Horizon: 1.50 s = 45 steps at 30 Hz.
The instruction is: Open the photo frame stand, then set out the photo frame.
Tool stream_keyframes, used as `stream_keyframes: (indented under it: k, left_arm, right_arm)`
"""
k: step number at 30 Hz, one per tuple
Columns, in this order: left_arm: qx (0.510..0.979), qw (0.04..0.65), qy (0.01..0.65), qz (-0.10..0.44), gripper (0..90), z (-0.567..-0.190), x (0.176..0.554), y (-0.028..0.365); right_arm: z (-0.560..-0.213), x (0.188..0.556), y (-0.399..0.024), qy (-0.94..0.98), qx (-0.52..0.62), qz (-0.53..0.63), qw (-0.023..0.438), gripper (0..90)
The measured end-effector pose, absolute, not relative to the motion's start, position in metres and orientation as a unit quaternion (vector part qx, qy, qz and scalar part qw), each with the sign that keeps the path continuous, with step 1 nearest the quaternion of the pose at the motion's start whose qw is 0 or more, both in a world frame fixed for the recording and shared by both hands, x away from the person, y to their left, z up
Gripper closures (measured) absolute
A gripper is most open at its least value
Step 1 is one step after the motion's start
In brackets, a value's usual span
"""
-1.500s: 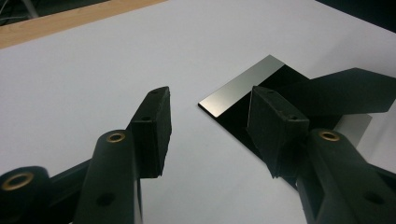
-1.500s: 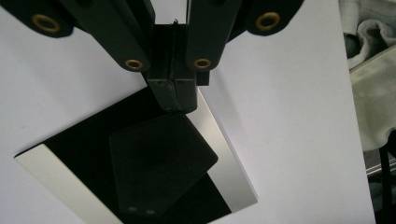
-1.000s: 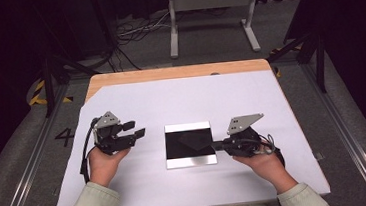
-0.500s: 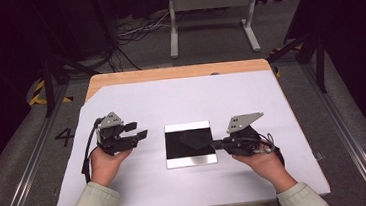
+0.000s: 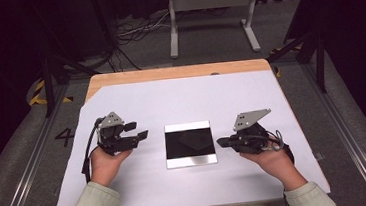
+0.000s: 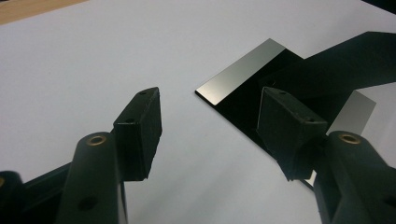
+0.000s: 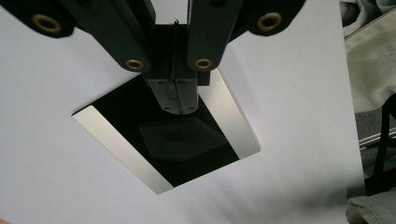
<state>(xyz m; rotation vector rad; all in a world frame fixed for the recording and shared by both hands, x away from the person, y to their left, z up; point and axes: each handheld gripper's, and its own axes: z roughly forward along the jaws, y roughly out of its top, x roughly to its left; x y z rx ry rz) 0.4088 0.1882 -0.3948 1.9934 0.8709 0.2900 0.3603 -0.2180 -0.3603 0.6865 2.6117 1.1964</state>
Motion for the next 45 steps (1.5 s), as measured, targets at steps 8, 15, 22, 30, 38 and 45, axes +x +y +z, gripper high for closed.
stream_keyframes:
  k: [8, 15, 22, 30, 38, 45]
  left_arm:
    - [0.812, 0.449, 0.354, 0.115, 40.0, -0.396, 0.408, 0.187]
    - [0.813, 0.446, 0.357, 0.110, 39.8, -0.397, 0.410, 0.186]
    - [0.816, 0.444, 0.355, 0.106, 39.8, -0.398, 0.410, 0.184]
    - [0.815, 0.442, 0.358, 0.108, 39.8, -0.398, 0.409, 0.186]
    - [0.814, 0.441, 0.361, 0.110, 39.8, -0.398, 0.407, 0.186]
    - [0.815, 0.434, 0.365, 0.118, 39.8, -0.399, 0.404, 0.191]
  right_arm:
    - [-0.350, 0.365, -0.227, 0.863, 0.256, 0.422, 0.111, 87.6]
    - [-0.347, 0.370, -0.229, 0.855, 0.272, 0.425, 0.123, 83.8]
    - [-0.345, 0.373, -0.232, 0.846, 0.284, 0.433, 0.125, 82.0]
    - [-0.346, 0.381, -0.232, 0.830, 0.313, 0.449, 0.113, 73.7]
    - [-0.350, 0.390, -0.235, 0.820, 0.332, 0.454, 0.109, 64.8]
    - [-0.350, 0.400, -0.235, 0.810, 0.356, 0.458, 0.084, 58.6]
